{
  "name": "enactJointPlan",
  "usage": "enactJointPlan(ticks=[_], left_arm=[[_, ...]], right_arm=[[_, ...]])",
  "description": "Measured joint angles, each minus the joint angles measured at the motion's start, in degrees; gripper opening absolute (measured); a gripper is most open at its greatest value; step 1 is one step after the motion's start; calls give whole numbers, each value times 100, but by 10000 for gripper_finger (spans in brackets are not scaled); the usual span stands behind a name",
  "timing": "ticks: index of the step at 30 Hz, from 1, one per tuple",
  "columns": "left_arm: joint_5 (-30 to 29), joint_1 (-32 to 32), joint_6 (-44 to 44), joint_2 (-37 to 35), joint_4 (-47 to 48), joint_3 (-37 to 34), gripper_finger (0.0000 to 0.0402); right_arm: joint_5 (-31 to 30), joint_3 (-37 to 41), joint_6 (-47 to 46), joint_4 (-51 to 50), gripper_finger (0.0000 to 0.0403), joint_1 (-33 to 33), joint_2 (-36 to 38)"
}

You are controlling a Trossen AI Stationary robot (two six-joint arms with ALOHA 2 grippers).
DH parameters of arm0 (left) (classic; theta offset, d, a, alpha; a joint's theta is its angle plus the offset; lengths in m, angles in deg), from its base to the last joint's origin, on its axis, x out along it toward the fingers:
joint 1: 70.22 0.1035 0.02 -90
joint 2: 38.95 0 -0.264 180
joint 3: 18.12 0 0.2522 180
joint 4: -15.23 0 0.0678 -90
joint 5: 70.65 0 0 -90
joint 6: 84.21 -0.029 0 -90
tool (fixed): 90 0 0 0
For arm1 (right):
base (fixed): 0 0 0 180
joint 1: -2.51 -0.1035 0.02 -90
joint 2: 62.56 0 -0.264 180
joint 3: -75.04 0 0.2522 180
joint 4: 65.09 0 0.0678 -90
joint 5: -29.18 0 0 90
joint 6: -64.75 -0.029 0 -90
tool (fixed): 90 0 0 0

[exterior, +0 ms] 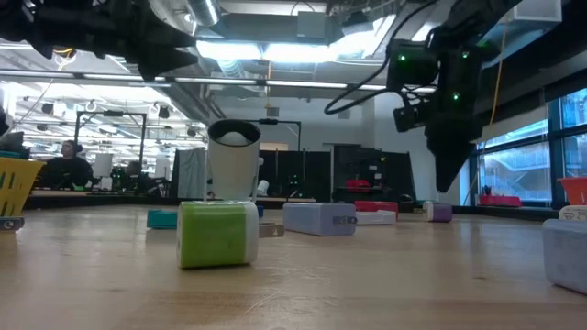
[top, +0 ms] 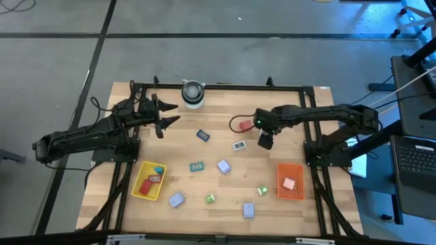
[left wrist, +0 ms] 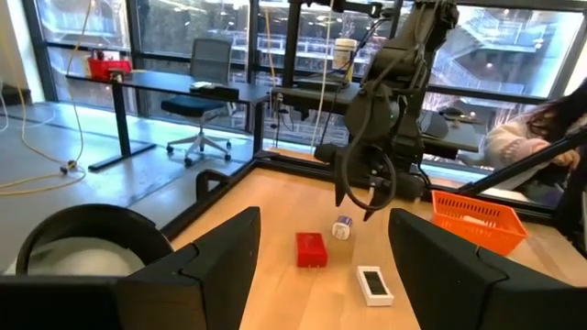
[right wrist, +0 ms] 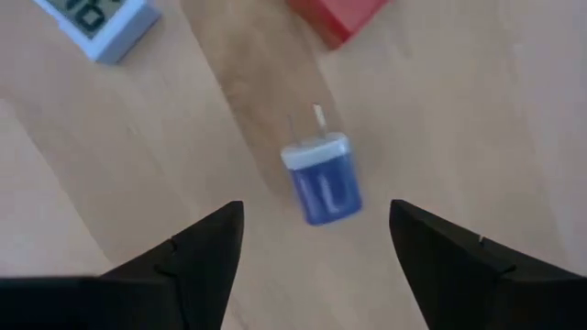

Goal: Pick & Place Office items
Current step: Put the blue charger adapter into the orange basket

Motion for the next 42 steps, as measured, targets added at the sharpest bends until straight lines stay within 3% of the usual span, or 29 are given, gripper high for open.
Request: enactJointPlan(ticks=[25, 42], left_arm=[[2, -4, -82, 17, 175, -1, 237], [42, -4, -147, 171, 197, 0, 237]], right_arm=[[664, 0, 504, 377, 284, 533, -110], [635, 0, 618, 576, 276, 568, -1109]])
